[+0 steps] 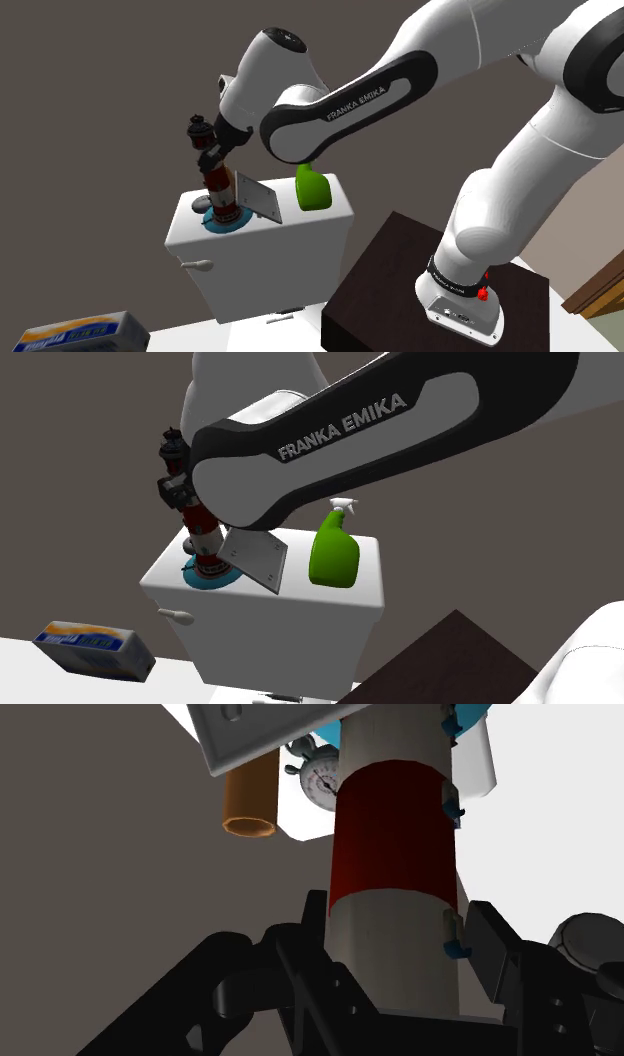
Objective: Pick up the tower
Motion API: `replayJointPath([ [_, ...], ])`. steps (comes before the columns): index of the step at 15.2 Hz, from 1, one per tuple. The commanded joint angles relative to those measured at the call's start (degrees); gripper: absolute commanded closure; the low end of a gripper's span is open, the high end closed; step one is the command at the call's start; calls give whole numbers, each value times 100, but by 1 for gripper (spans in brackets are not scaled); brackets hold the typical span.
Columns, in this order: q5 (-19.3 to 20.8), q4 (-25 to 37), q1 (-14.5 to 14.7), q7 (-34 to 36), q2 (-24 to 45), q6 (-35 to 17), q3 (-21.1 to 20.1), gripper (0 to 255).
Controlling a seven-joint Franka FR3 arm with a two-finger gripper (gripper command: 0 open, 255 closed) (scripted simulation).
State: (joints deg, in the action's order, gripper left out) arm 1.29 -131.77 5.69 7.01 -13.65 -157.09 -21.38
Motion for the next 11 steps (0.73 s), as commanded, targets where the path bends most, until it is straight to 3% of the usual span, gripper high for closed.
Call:
replayJointPath([
  [1,-48,108,23,-45,-59,157,28,255],
  [11,-177,586,76,-177,-225,795,120,255],
])
